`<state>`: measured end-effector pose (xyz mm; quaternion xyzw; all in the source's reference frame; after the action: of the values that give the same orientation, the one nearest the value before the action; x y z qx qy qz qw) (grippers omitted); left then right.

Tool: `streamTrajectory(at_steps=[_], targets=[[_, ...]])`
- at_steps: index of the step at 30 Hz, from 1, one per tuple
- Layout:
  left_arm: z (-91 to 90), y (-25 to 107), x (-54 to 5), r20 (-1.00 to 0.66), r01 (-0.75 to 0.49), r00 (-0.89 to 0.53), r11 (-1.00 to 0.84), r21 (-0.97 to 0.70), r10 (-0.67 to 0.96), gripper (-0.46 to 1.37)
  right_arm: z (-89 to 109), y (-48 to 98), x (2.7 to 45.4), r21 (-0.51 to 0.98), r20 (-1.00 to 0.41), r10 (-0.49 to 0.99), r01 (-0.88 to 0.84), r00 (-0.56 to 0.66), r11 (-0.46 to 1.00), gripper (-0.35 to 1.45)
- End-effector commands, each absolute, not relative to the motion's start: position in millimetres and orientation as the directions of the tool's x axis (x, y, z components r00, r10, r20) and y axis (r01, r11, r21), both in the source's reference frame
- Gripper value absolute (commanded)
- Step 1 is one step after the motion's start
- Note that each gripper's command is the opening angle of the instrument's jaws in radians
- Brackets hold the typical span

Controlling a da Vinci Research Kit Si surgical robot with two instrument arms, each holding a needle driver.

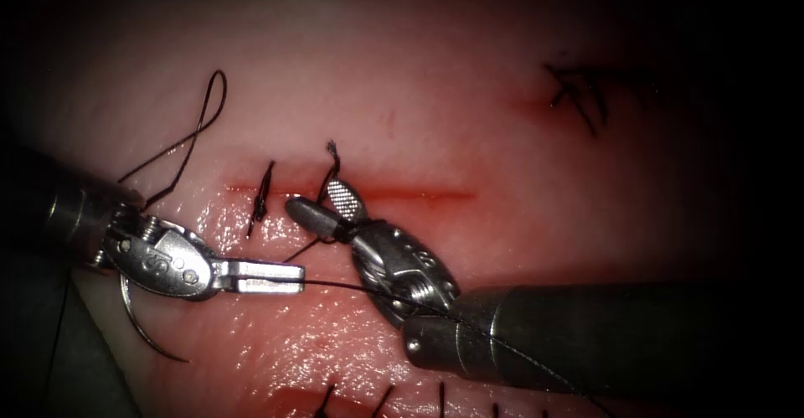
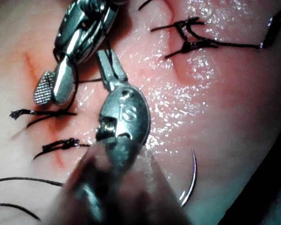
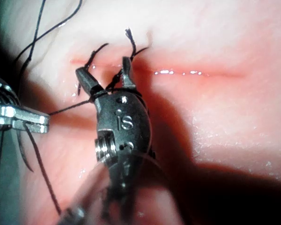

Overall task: Wound Closure
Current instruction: Grab the short tail with the right gripper

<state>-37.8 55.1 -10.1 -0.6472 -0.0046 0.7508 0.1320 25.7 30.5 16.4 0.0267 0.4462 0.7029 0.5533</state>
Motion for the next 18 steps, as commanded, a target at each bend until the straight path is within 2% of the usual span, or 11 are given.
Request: streamTrajectory(at_steps=[1, 9, 18], targets=[[-10.1, 55.1, -37.9, -0.97, -0.188, -0.131, -0.966, -0.179, 0.205, -0.35, 16.5, 30.6, 25.5, 0.652, -0.452, 0.798, -0.758, -0.398, -0.009, 0.75], [-10.1, 55.0, -38.1, -0.97, -0.18, -0.135, -0.967, -0.179, 0.204, -0.35, 17.5, 31.4, 24.5, 0.622, -0.457, 0.781, -0.781, -0.425, -0.061, 0.76], [-10.1, 55.0, -38.5, -0.97, -0.174, -0.132, -0.968, -0.179, 0.204, -0.35, 19.7, 33.0, 24.8, 0.629, -0.455, 0.784, -0.776, -0.422, -0.052, 0.74]])
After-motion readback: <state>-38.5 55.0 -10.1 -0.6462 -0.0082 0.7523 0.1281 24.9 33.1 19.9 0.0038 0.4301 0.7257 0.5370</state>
